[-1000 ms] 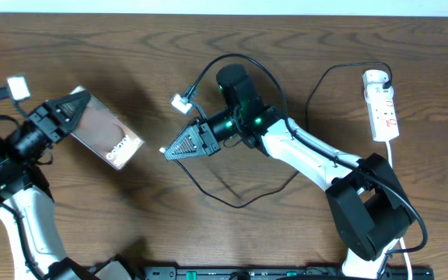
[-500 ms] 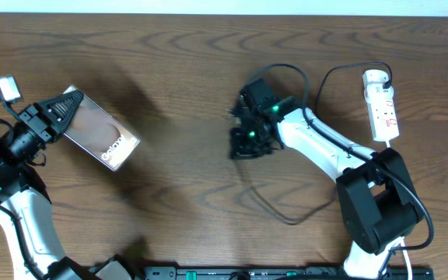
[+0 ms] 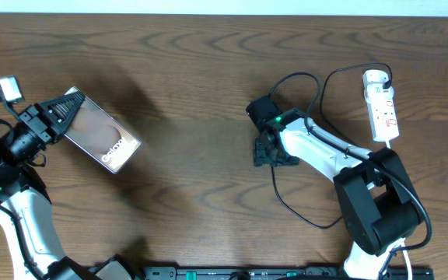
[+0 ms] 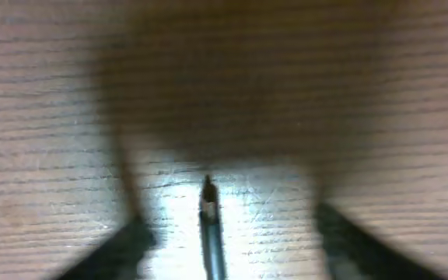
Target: Plug charger to phone and switch on socket
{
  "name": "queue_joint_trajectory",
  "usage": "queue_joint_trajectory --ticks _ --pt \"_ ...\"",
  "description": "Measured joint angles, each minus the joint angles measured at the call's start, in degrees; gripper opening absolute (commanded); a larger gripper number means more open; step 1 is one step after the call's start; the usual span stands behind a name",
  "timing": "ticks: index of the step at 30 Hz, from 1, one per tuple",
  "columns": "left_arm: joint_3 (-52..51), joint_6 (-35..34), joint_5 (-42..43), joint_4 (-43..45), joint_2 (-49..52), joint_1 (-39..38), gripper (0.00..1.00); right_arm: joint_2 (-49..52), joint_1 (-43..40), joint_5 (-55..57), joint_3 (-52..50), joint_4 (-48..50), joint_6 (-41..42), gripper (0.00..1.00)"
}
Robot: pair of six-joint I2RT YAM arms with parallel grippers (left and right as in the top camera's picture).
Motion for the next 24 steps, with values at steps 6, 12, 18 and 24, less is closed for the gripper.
queue_joint_trajectory --ticks 6,12,18,24 --pt "0.00 0.00 0.00 0.00 0.00 0.00 0.07 -0.11 0.00 -0.55 0.00 -0.74 0.50 0.99" --pt "0.00 -0.02 0.02 0.00 0.00 0.00 0.08 -0.13 0.37 -3.04 0.00 -4.04 3.19 0.88" --pt "0.00 0.00 0.00 0.00 -0.02 0.00 0.07 -0.13 2.69 -3.76 -0.07 -3.82 5.57 0.86" --pt "0.00 0.00 0.00 0.00 -0.02 0.00 0.08 -0.13 3.50 -3.19 -0.11 -2.01 5.99 0.73"
